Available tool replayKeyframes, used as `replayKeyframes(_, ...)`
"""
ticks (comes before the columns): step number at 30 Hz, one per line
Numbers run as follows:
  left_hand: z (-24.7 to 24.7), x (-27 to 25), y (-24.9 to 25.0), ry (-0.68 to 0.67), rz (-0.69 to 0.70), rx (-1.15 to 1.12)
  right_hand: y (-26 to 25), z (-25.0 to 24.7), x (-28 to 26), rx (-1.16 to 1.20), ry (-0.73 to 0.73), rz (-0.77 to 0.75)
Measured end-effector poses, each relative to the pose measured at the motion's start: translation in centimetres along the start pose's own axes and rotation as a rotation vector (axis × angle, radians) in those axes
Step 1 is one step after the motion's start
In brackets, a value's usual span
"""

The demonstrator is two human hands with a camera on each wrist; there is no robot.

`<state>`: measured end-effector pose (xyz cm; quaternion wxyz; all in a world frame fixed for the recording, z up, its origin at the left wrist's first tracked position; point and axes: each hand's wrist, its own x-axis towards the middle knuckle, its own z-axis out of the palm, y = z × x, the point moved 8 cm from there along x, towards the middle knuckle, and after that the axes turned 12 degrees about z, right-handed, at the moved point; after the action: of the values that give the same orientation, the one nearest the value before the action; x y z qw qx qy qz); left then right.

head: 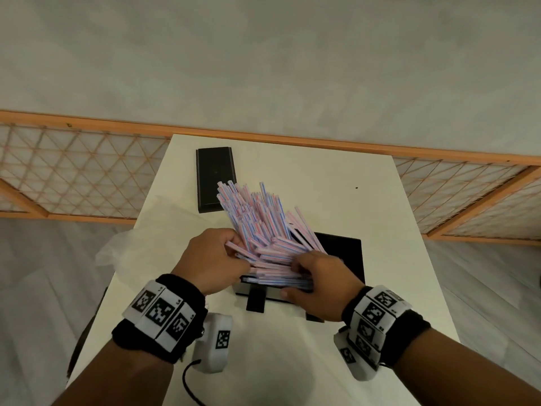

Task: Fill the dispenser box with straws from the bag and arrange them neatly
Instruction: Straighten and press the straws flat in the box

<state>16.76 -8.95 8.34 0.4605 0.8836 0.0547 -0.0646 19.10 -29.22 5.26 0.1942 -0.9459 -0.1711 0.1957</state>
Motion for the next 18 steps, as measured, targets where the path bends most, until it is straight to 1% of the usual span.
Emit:
replayKeyframes(2, -0.1, 0.0, -0.1, 0.02, 0.02, -0.02, 0.2, 0.3, 0.1, -0.009, -0.021, 0.014)
replayKeyframes(3, -0.2, 0.0, -0.3, 0.053, 0.029, -0.039, 0.4, 0.6, 0.1, -0.024, -0.035, 0.028)
replayKeyframes(6, -0.7, -0.1, -1.2, 0.225, -0.028, -0.139, 0.9, 1.2, 0.5, -0.095, -0.059, 0.069)
replayKeyframes(7, -0.7, -0.3, -1.4, 0.289, -0.046, -0.205, 0.8, 1.3, 0.6, -0.103, -0.07, 0.079)
replayKeyframes(9, -0.2, -0.8, -1.6, 0.422, -0.096, -0.485, 0.4, 1.6, 0.7, -0.079, -0.114, 0.084)
replayKeyframes(11, 1.1, -1.0, -1.6, 0.509, -0.148, -0.733, -0.1, 2.0, 0.8, -0.082, -0.16, 0.074)
replayKeyframes(12, 1.7, -1.0, -1.6, 0.528, -0.153, -0.795, -0.4, 2.2, 0.9, -0.107, -0.167, 0.064)
replayKeyframes(14, 2.9, -0.6, -1.4, 0.533, -0.112, -0.824, -0.9, 2.4, 1.1, -0.148, -0.188, 0.069)
replayKeyframes(16, 3.3, -0.3, -1.6, 0.549, -0.081, -0.803, -1.5, 2.7, 1.4, -0.112, -0.216, 0.09)
replayKeyframes(18, 3.1, -0.2, -1.8, 0.58, -0.103, -0.804, -1.7, 3.1, 1.5, -0.049, -0.232, 0.119)
